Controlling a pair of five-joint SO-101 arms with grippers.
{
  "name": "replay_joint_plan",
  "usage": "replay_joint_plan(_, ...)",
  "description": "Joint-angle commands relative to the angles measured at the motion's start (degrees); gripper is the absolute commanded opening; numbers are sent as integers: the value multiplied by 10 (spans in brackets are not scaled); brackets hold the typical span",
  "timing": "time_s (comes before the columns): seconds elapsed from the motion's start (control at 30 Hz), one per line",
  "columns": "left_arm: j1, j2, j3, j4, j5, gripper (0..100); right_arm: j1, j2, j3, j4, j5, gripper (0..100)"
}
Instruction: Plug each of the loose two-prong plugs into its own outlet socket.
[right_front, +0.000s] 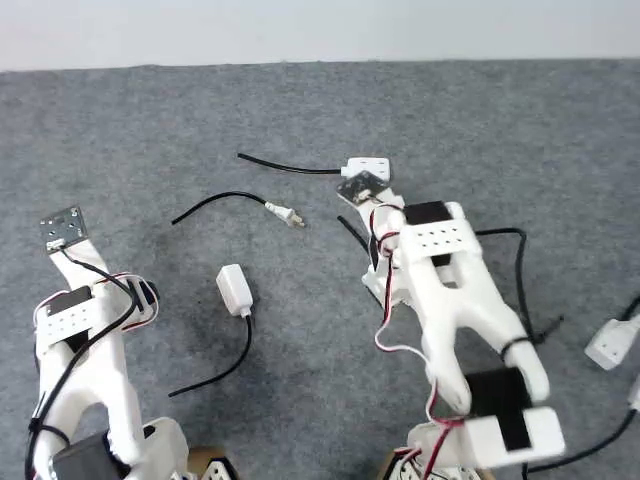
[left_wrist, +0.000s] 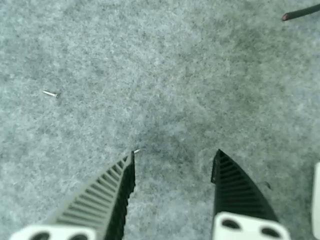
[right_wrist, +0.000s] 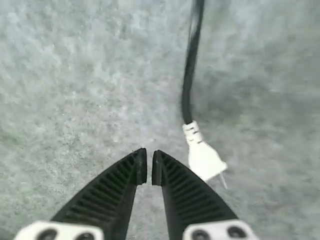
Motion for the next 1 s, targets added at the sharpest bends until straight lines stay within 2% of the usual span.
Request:
replay_joint_plan(0.0, 5, -9, -26, 2, -7, 232, 31, -46, -26, 21, 69, 38)
replay_joint_plan(0.17, 5, -9, -26, 1, -7, 232, 47, -22, -27, 29, 129, 43)
replay_joint_plan(0.33, 5, -9, -26, 1, -7, 232, 47, 23, -41, 29, 135, 151)
replay_joint_plan(0.5, 5, -9, -26, 1, -7, 232, 48, 81, -91, 29, 138, 99)
replay_joint_plan(0.83, 5, -9, -26, 1, -7, 232, 51, 194, -144, 29, 157, 111)
replay_joint_plan(0.97, 5, -9, -26, 1, -7, 232, 73, 211, -143, 29, 185, 110)
